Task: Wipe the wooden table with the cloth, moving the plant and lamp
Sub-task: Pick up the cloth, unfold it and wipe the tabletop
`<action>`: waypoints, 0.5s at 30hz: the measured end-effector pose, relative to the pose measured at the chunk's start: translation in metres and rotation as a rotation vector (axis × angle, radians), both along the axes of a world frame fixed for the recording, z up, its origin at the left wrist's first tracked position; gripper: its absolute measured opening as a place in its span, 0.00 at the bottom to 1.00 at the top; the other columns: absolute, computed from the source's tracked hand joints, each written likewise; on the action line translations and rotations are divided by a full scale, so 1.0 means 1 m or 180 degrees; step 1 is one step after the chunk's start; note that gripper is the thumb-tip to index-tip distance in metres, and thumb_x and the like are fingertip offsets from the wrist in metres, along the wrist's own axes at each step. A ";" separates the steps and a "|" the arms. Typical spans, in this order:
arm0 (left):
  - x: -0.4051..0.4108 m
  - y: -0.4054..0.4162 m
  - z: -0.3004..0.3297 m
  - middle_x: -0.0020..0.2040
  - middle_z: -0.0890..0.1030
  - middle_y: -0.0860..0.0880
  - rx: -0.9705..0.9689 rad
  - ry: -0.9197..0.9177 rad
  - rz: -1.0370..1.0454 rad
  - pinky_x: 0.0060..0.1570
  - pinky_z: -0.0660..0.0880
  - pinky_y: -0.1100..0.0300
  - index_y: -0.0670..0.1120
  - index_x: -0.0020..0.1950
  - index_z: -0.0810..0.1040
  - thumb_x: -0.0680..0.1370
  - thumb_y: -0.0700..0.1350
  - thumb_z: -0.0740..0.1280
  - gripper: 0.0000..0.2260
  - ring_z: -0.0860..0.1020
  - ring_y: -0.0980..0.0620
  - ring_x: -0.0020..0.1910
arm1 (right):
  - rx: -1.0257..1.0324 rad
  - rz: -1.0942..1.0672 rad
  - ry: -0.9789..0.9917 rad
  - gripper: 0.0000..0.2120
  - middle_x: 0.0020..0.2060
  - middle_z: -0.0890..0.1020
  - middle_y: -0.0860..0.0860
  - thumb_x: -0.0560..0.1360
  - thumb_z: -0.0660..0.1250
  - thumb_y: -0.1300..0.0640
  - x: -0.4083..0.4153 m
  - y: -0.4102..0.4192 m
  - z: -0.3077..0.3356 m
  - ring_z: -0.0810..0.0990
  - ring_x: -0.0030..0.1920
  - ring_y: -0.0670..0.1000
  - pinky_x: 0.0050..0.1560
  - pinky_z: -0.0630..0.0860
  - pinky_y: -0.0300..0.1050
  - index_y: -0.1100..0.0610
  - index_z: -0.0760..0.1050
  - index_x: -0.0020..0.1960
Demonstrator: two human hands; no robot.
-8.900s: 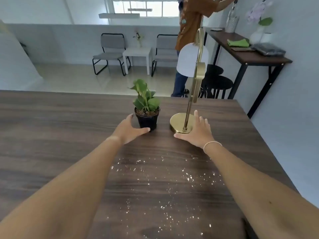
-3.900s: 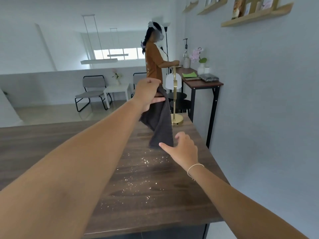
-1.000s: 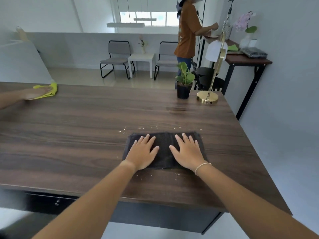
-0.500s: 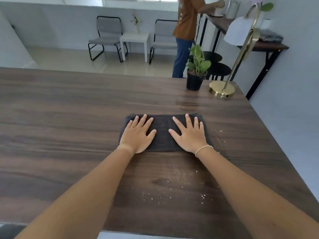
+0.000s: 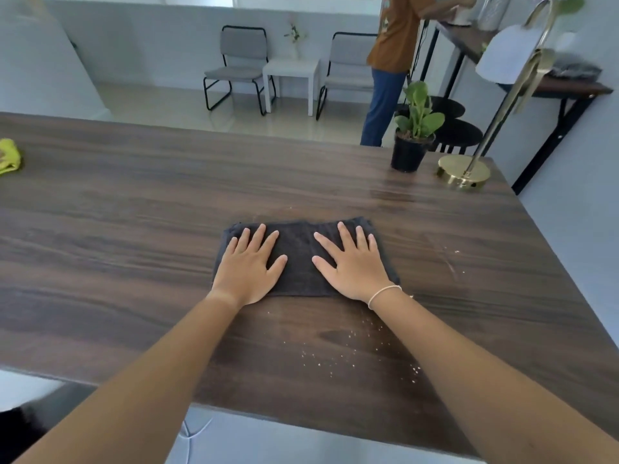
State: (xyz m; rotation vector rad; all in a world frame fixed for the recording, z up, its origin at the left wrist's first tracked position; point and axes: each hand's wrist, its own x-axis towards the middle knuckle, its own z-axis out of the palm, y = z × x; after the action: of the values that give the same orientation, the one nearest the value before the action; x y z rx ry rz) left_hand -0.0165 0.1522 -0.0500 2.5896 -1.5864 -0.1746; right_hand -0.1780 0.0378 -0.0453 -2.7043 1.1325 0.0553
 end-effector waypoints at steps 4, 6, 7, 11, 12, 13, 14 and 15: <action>-0.070 0.038 0.004 0.79 0.47 0.49 0.0002 -0.0084 0.0026 0.75 0.43 0.51 0.52 0.78 0.48 0.80 0.58 0.47 0.27 0.46 0.45 0.78 | -0.0034 0.0249 -0.0098 0.26 0.78 0.46 0.53 0.78 0.45 0.37 -0.069 0.032 0.001 0.41 0.77 0.61 0.74 0.37 0.57 0.38 0.48 0.75; -0.073 0.041 0.003 0.79 0.47 0.49 -0.0023 -0.0100 0.0104 0.75 0.43 0.51 0.52 0.78 0.48 0.80 0.58 0.47 0.27 0.46 0.45 0.78 | 0.0018 0.0219 -0.0114 0.26 0.78 0.45 0.53 0.78 0.45 0.37 -0.071 0.037 -0.001 0.41 0.77 0.60 0.74 0.37 0.57 0.38 0.48 0.75; -0.072 0.041 0.003 0.79 0.47 0.49 -0.0002 -0.0083 0.0113 0.75 0.43 0.51 0.52 0.78 0.48 0.80 0.59 0.46 0.27 0.46 0.45 0.78 | 0.0028 0.0189 -0.0128 0.26 0.78 0.45 0.53 0.78 0.45 0.37 -0.072 0.038 0.001 0.41 0.77 0.60 0.74 0.37 0.57 0.38 0.48 0.75; -0.100 0.048 0.006 0.79 0.48 0.48 0.0037 -0.0070 0.0095 0.75 0.43 0.50 0.52 0.78 0.48 0.76 0.61 0.41 0.31 0.47 0.44 0.78 | 0.0034 0.0174 -0.0157 0.26 0.78 0.46 0.52 0.78 0.46 0.37 -0.098 0.041 0.001 0.41 0.77 0.60 0.74 0.37 0.57 0.38 0.48 0.75; -0.110 0.050 0.005 0.79 0.48 0.48 0.0054 -0.0099 0.0092 0.75 0.43 0.50 0.52 0.78 0.48 0.77 0.61 0.43 0.30 0.47 0.44 0.78 | 0.0015 0.0187 -0.0170 0.26 0.78 0.46 0.52 0.78 0.46 0.37 -0.107 0.044 0.000 0.41 0.77 0.60 0.74 0.37 0.57 0.38 0.48 0.75; -0.118 0.052 0.005 0.79 0.48 0.48 0.0055 -0.0115 0.0105 0.75 0.43 0.50 0.52 0.78 0.48 0.79 0.60 0.44 0.28 0.47 0.44 0.78 | 0.0010 0.0181 -0.0168 0.26 0.78 0.46 0.52 0.78 0.45 0.37 -0.116 0.045 0.000 0.41 0.77 0.60 0.74 0.37 0.57 0.38 0.49 0.75; -0.125 0.052 0.006 0.79 0.47 0.48 0.0040 -0.0110 0.0112 0.75 0.43 0.50 0.52 0.78 0.48 0.80 0.59 0.46 0.27 0.47 0.44 0.78 | 0.0017 0.0166 -0.0179 0.26 0.78 0.46 0.52 0.78 0.45 0.37 -0.124 0.046 0.000 0.41 0.77 0.60 0.75 0.37 0.57 0.38 0.49 0.75; -0.132 0.052 0.008 0.79 0.47 0.48 0.0037 -0.0113 0.0096 0.75 0.43 0.50 0.51 0.78 0.48 0.81 0.58 0.47 0.27 0.46 0.44 0.78 | 0.0018 0.0151 -0.0197 0.26 0.78 0.46 0.52 0.78 0.45 0.37 -0.131 0.047 0.001 0.41 0.77 0.60 0.75 0.37 0.57 0.38 0.49 0.75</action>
State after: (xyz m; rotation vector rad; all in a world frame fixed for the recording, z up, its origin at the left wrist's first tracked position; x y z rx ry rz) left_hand -0.1489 0.2044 -0.0425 2.6382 -1.5613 -0.1367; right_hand -0.3091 0.0848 -0.0441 -2.7082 1.0492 -0.0179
